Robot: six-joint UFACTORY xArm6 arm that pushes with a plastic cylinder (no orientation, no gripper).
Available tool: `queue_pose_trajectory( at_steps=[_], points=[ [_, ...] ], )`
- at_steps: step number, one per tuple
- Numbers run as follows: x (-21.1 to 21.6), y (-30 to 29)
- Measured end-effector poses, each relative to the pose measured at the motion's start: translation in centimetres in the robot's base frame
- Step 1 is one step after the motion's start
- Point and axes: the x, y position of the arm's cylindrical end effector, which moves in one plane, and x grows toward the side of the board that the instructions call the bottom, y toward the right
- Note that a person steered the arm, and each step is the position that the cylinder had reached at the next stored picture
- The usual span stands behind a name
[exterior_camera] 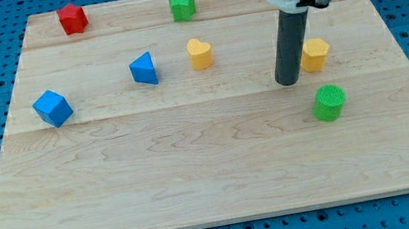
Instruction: Move the yellow heart towards bottom left
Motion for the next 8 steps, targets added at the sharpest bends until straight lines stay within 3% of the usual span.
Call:
queue_pose_trajectory(
  at_steps=[3,8],
  points=[
    [1.3,-7.0],
    [-0.8,-7.0]
  ],
)
